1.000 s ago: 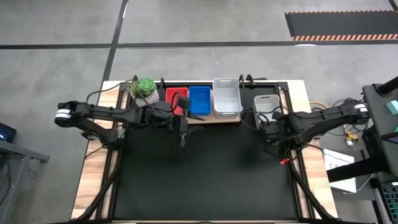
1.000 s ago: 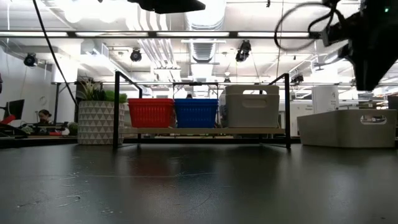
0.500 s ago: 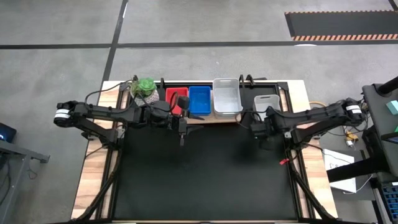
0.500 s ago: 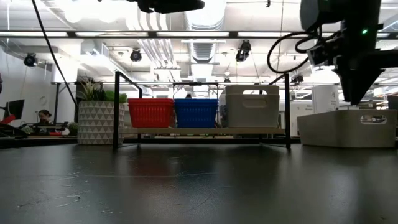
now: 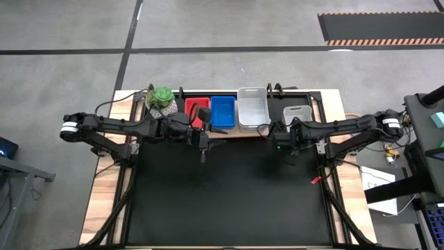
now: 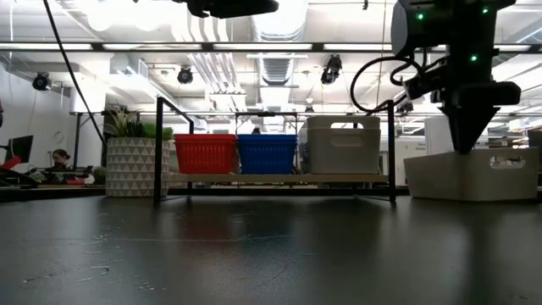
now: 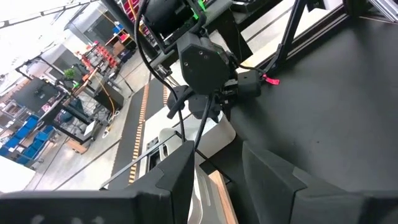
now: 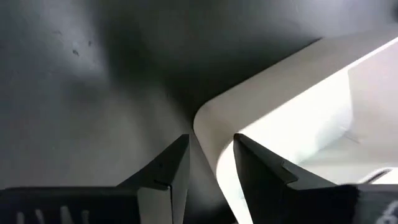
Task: Stack baskets on shelf by color
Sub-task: Stack the white bin on top of the white bin on the shelf
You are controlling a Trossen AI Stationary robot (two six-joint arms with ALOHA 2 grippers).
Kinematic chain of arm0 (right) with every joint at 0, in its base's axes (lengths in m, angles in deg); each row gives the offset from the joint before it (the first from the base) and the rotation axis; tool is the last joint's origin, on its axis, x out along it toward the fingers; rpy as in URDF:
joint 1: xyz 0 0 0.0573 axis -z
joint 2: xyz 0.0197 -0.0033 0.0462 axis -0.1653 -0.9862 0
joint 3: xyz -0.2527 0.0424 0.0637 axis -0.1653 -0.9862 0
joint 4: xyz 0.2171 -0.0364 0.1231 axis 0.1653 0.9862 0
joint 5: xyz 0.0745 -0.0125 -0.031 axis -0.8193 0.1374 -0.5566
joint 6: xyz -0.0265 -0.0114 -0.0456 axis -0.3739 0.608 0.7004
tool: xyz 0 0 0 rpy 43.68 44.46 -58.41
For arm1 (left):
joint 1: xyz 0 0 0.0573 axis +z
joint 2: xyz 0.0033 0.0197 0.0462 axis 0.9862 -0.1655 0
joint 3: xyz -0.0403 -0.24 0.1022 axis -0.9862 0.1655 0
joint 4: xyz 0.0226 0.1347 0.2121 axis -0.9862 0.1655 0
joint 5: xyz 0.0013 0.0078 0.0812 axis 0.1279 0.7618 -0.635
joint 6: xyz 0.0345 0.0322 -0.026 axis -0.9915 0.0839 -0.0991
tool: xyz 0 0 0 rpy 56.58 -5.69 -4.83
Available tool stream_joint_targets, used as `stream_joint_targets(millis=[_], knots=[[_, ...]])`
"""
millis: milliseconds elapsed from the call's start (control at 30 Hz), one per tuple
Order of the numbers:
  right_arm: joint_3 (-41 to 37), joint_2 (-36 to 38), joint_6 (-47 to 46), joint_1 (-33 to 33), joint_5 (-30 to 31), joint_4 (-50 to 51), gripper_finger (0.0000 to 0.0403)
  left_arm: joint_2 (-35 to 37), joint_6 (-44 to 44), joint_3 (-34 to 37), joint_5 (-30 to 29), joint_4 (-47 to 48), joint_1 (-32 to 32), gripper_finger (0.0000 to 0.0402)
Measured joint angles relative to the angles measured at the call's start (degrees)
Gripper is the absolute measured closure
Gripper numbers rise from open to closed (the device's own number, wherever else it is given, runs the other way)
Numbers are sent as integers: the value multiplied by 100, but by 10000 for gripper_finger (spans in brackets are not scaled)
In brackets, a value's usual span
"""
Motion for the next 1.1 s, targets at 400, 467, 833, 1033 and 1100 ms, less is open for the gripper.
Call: stream_joint_targets(millis=[400, 467, 833, 1033, 1100], knots=[[-24, -412, -10, 0, -140, -263, 332, -15, 253, 58, 39, -5, -13, 281], [-24, -436, -14, 0, -138, -283, 350, -15, 287, 94, 39, 3, -17, 281], [56, -90, -171, -17, -272, -202, 393, -2, 319, 635, 39, -1072, -97, 281], [468, 284, -268, -17, -77, 379, 394, 78, 336, 852, 37, -1501, -105, 281], [705, 348, -266, -15, 194, 515, 394, 88, 374, 852, 35, -1532, -105, 281]])
